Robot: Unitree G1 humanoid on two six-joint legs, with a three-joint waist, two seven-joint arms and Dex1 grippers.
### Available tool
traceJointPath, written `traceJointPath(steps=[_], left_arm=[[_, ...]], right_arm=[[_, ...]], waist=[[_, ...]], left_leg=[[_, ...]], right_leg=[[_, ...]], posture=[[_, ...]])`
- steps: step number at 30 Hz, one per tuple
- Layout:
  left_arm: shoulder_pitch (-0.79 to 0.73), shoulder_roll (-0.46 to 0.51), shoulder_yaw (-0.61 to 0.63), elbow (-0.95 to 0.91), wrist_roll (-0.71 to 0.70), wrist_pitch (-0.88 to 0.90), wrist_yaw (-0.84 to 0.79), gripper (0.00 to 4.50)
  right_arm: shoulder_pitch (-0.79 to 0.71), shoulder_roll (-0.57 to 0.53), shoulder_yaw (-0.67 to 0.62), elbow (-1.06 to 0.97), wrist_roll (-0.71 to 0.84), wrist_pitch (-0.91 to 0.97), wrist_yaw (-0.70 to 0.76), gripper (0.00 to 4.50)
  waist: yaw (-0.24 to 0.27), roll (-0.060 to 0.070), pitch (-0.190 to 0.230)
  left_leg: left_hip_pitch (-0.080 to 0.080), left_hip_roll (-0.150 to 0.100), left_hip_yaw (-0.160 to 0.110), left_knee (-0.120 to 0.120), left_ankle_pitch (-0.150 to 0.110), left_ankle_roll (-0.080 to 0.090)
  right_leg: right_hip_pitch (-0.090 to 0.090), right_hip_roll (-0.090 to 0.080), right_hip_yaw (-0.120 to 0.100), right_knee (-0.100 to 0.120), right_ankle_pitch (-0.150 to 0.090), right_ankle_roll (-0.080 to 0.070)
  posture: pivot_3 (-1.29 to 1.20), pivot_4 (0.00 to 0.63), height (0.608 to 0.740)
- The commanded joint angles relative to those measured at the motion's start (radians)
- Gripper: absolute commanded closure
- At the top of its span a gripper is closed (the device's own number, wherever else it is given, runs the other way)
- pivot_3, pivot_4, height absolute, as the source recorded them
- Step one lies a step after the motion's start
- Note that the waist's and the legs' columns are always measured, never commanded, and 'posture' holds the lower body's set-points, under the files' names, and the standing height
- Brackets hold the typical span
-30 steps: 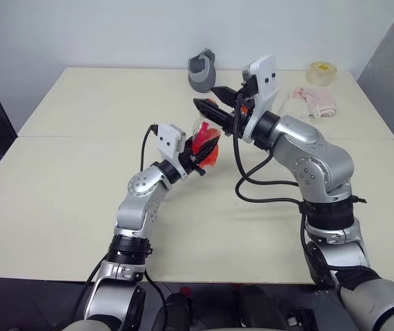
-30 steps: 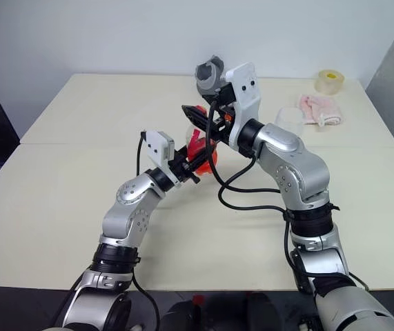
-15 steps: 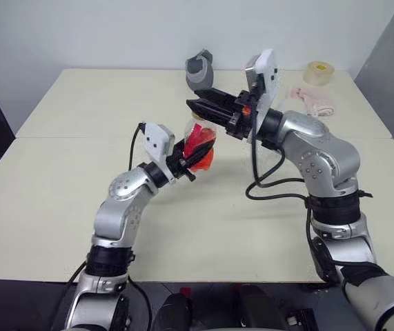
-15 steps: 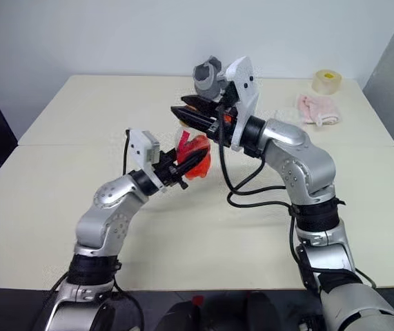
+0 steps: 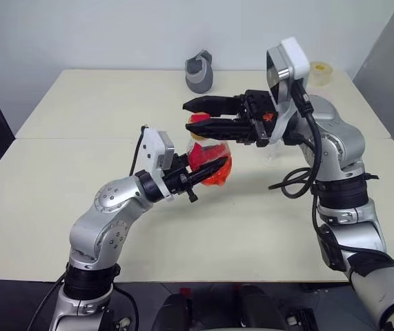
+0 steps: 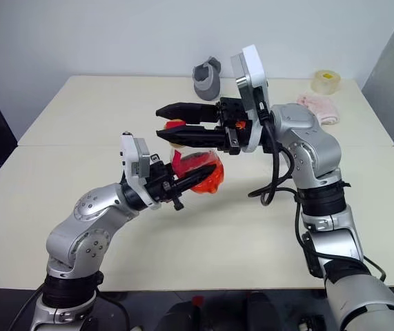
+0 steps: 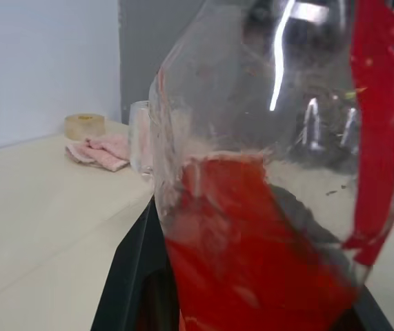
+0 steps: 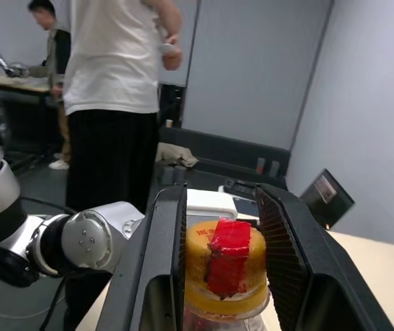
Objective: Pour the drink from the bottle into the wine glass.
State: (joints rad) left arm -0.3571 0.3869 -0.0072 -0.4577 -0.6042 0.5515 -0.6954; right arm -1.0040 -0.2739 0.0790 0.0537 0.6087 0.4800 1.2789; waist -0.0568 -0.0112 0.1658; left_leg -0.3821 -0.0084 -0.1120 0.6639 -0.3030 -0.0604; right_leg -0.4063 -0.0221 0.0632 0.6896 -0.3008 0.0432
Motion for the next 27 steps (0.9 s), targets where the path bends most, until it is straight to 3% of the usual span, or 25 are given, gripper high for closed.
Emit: traceJointPath(steps=[1,19,27], left_arm=[[-0.034,-0.014,-0.007,-0.090,-0.037,0.004,0.026,3.26],[-0.018,0.010,0.036,-0.046,-0.016,0.007,0.083,3.26],[-0.018,0.007,0.043,-0.046,-0.019,0.020,0.090,3.26]], right_arm=[[-0.026,0.025,0.063,-0.003,-0.021,0.015,-0.005,3.30],[0.053,-0.091,0.008,-0.060,-0.077,0.008,-0.121,3.30],[0.065,-0.109,0.001,-0.093,-0.068,0.020,-0.163,0.67]], waist=[[0.000,0.000,0.000],[0.002,0.000,0.000],[0.002,0.000,0.000]], left_leg=[[0.000,0.000,0.000,0.000,0.000,0.000],[0.000,0.000,0.000,0.000,0.001,-0.001],[0.000,0.000,0.001,0.000,0.001,-0.001]], right_leg=[[0.000,0.000,0.000,0.000,0.000,0.000],[0.000,0.000,0.000,0.000,0.000,0.000],[0.000,0.000,0.001,0.000,0.000,0.000]], posture=[[0.00,0.150,0.740],[0.00,0.150,0.740],[0.00,0.150,0.740]])
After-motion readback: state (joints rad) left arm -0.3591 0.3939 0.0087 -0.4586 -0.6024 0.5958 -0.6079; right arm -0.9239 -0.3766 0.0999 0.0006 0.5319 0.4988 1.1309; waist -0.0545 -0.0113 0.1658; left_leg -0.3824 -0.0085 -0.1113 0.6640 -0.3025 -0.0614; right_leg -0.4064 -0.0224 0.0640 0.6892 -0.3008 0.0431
